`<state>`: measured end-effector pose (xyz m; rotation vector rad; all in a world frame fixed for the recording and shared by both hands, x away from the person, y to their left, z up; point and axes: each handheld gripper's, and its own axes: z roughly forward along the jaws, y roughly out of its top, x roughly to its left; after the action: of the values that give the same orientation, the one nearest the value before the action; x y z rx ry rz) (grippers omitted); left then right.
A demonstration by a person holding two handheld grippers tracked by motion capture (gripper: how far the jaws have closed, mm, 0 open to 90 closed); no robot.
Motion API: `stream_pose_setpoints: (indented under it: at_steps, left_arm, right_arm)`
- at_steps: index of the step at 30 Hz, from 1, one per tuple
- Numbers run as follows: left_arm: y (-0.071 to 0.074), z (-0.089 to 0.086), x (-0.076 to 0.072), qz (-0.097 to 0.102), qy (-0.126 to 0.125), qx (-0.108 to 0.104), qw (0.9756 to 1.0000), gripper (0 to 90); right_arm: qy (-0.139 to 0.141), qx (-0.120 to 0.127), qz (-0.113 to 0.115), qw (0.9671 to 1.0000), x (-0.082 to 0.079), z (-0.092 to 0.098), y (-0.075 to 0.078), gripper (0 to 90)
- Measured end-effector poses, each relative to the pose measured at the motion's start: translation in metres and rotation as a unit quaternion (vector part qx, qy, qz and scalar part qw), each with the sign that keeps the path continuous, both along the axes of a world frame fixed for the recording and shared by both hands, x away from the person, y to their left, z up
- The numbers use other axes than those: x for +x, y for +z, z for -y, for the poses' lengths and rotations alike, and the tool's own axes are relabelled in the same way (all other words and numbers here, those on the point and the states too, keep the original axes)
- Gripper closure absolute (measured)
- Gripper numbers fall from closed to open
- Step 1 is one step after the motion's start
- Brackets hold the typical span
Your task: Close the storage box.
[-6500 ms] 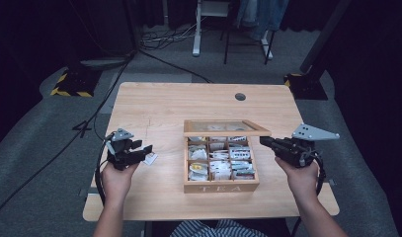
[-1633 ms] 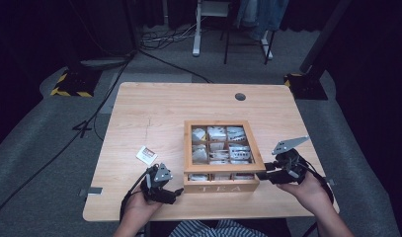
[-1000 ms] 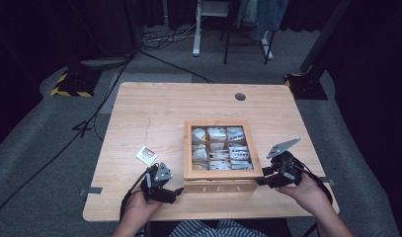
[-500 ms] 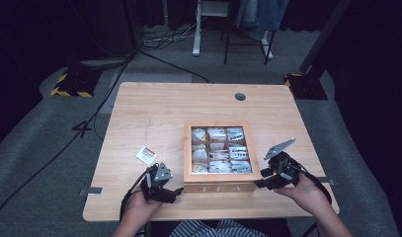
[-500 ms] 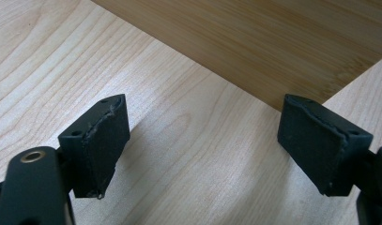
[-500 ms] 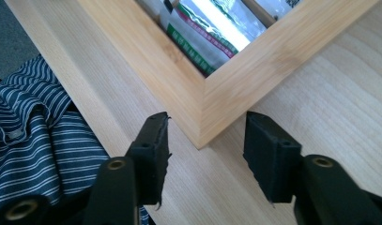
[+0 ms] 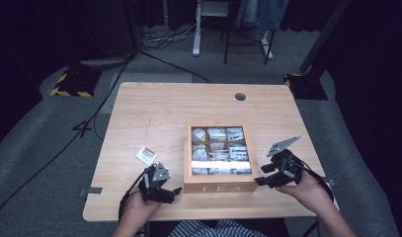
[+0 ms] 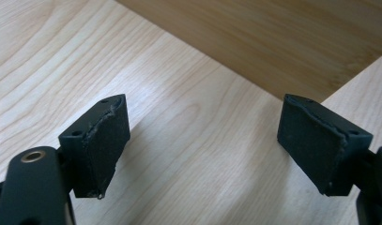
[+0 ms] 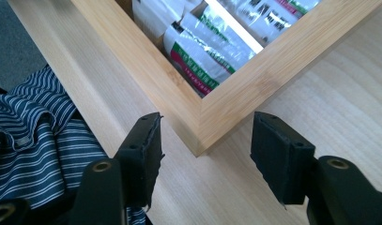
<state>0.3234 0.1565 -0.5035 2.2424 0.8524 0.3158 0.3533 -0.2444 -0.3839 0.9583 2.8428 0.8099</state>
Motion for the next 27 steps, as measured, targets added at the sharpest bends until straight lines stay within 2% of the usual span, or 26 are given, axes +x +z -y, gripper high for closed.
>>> stream_pose_setpoints:
  at_steps: [5, 10, 13, 15, 16, 18, 19, 21, 22, 23, 24, 25, 26, 27]
  left_arm:
    - [0.0, -0.005, 0.001, -0.001, 0.014, -0.001, 0.9999, 18.0]
    - [0.0, -0.007, 0.0, -0.001, 0.019, -0.001, 0.9998, 17.9]
    - [0.0, -0.007, 0.0, -0.001, 0.02, -0.002, 0.9998, 17.9]
    - [0.0, -0.007, 0.0, -0.001, 0.02, -0.002, 0.9998, 17.9]
    - [0.0, -0.007, 0.0, 0.0, 0.02, -0.001, 0.9998, 17.9]
    - [0.0, -0.007, 0.0, -0.001, 0.02, -0.002, 0.9998, 17.9]
    - [0.0, -0.007, 0.0, -0.001, 0.02, -0.002, 0.9998, 17.9]
    - [0.0, -0.007, 0.0, 0.0, 0.021, -0.001, 0.9998, 18.0]
    - [0.0, -0.008, 0.001, -0.001, 0.021, -0.001, 0.9998, 18.0]
    - [0.0, -0.008, 0.001, -0.001, 0.021, -0.001, 0.9998, 18.0]
    - [0.0, -0.008, 0.002, -0.002, 0.022, -0.002, 0.9998, 18.0]
    - [0.0, -0.008, 0.002, -0.001, 0.023, -0.001, 0.9997, 18.0]
    - [0.0, -0.008, 0.002, -0.002, 0.024, -0.002, 0.9997, 18.0]
    - [0.0, -0.008, 0.002, -0.002, 0.024, -0.002, 0.9997, 18.0]
  right_arm:
    - [-0.006, 0.024, 0.027, 0.9993, 0.001, 0.004, 0.008, 41.7]
    - [-0.017, 0.058, 0.061, 0.9963, 0.004, 0.009, 0.013, 40.3]
    - [-0.023, 0.065, 0.07, 0.9952, 0.005, 0.012, 0.014, 40.7]
    - [-0.031, 0.077, 0.084, 0.993, 0.006, 0.016, 0.016, 40.6]
    - [-0.039, 0.094, 0.098, 0.99, 0.006, 0.021, 0.018, 40.4]
    - [-0.047, 0.105, 0.116, 0.9865, 0.006, 0.026, 0.019, 40.4]
    - [-0.047, 0.105, 0.116, 0.9865, 0.006, 0.026, 0.019, 40.4]
    - [-0.059, 0.116, 0.135, 0.9823, 0.006, 0.034, 0.02, 40.4]
    - [-0.07, 0.124, 0.147, 0.9788, 0.007, 0.041, 0.02, 40.4]
    - [-0.07, 0.124, 0.147, 0.9788, 0.007, 0.041, 0.02, 40.4]
    - [-0.078, 0.132, 0.163, 0.9746, 0.008, 0.048, 0.02, 40.5]
    - [-0.078, 0.132, 0.163, 0.9746, 0.008, 0.048, 0.02, 40.5]
    - [-0.086, 0.133, 0.175, 0.9716, 0.011, 0.055, 0.02, 40.5]
    - [-0.086, 0.133, 0.175, 0.9716, 0.011, 0.055, 0.02, 40.5]
